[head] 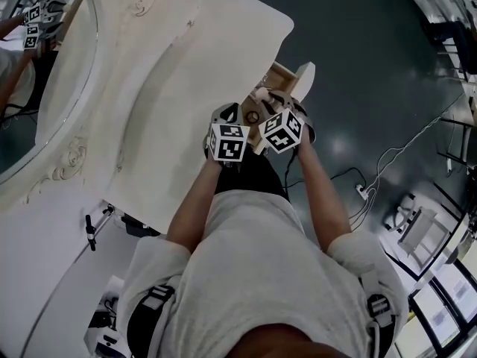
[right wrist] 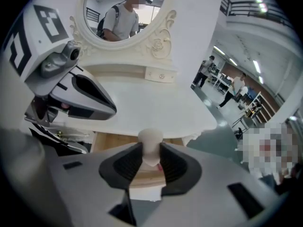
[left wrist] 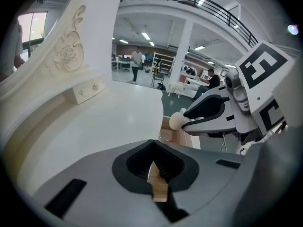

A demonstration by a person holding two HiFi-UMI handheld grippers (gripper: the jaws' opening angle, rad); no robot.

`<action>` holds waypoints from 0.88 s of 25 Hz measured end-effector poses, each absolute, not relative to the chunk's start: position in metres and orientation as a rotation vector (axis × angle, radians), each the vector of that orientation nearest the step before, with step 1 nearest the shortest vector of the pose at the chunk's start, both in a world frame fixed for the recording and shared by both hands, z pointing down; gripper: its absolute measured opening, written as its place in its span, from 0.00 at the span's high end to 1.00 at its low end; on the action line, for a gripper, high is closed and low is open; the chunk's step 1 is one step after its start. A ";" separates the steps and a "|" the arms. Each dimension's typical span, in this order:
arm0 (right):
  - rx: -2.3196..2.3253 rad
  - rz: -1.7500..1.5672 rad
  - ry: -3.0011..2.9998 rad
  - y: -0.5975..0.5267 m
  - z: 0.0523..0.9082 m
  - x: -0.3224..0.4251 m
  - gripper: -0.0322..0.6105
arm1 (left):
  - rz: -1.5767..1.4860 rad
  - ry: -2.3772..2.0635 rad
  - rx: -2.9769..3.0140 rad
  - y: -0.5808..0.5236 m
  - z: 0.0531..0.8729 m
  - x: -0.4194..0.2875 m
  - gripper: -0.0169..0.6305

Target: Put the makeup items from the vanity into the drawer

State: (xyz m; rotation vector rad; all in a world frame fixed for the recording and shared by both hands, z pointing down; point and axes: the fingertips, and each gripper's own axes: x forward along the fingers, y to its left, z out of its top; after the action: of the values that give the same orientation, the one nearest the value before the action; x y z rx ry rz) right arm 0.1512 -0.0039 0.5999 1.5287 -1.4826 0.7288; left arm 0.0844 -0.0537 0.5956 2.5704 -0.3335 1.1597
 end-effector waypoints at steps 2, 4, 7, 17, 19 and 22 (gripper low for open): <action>1.541 0.748 -1.466 0.005 0.603 0.157 0.76 | 1.166 -0.304 2.574 -0.044 0.597 0.088 0.96; 1.550 0.764 -1.456 0.012 0.608 0.160 0.76 | 1.176 -0.277 2.575 -0.034 0.600 0.090 0.96; 1.556 0.787 -1.452 0.019 0.618 0.160 0.76 | 1.200 -0.236 2.572 -0.019 0.608 0.090 0.96; 1.551 0.847 -1.463 0.023 0.665 0.159 0.75 | 1.228 -0.165 2.540 0.007 0.634 0.090 0.96; 1.547 0.851 -1.465 0.022 0.672 0.159 0.75 | 1.242 -0.157 2.528 0.010 0.641 0.088 0.96; 1.530 0.857 -1.453 0.022 0.684 0.162 0.75 | 1.249 -0.150 2.519 0.013 0.646 0.089 0.96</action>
State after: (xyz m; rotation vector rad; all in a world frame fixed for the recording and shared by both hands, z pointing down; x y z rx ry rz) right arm 0.1619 0.0224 0.6837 1.5302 -1.4535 0.8573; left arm 0.0887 0.0131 0.6465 2.5188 -0.1504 1.2485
